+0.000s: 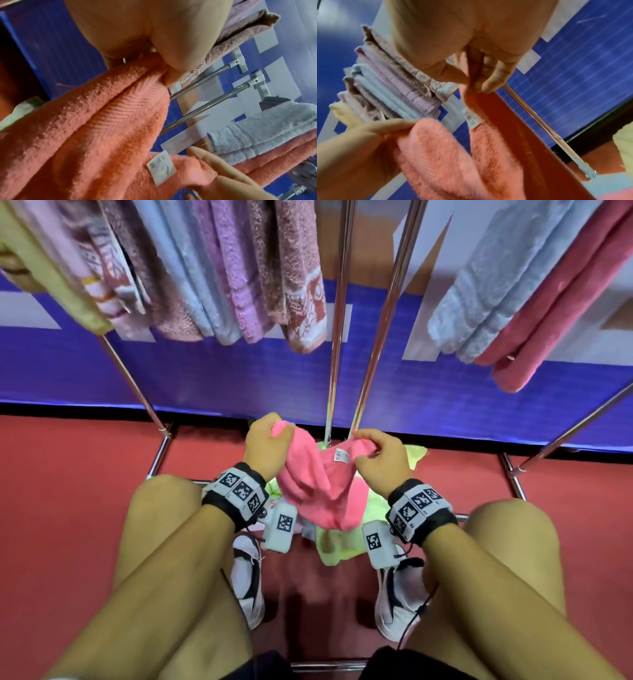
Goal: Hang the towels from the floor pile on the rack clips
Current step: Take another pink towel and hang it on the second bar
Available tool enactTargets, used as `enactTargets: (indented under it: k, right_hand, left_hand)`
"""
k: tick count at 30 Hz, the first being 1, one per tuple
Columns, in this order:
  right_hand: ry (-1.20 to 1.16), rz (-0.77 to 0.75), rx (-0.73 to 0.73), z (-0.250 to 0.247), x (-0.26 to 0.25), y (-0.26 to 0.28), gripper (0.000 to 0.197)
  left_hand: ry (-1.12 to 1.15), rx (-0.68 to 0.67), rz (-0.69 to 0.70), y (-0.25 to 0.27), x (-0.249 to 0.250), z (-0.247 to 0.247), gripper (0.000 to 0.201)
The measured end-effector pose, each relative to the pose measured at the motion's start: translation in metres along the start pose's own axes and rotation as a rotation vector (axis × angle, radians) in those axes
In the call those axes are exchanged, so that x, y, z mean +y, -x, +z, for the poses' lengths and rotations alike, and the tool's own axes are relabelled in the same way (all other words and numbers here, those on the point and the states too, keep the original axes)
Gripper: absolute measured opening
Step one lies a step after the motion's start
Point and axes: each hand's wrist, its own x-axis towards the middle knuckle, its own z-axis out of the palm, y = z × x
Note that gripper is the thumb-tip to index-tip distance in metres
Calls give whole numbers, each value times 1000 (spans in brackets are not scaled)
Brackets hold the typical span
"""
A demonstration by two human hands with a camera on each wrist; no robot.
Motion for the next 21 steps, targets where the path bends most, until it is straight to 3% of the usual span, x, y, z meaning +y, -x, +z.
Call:
enactTargets:
  k: [5, 9, 12, 14, 21]
  right_hand:
    - [224, -68, -34, 2, 7, 2, 27]
    - [298, -34, -51, -3, 16, -1, 3]
    - [327, 8, -40, -9, 21, -2, 22]
    - [359, 26, -32, -16, 23, -4, 24]
    - [433, 60, 87, -52, 37, -11, 32]
  left_hand:
    - [20, -32, 21, 2, -4, 0, 37]
    - [78, -74, -95, 3, -12, 1, 31]
    - [12, -98, -157, 3, -17, 0, 15]
    - [17, -117, -178, 3, -21, 0, 12]
    - [-148, -127, -155, 8, -39, -4, 32]
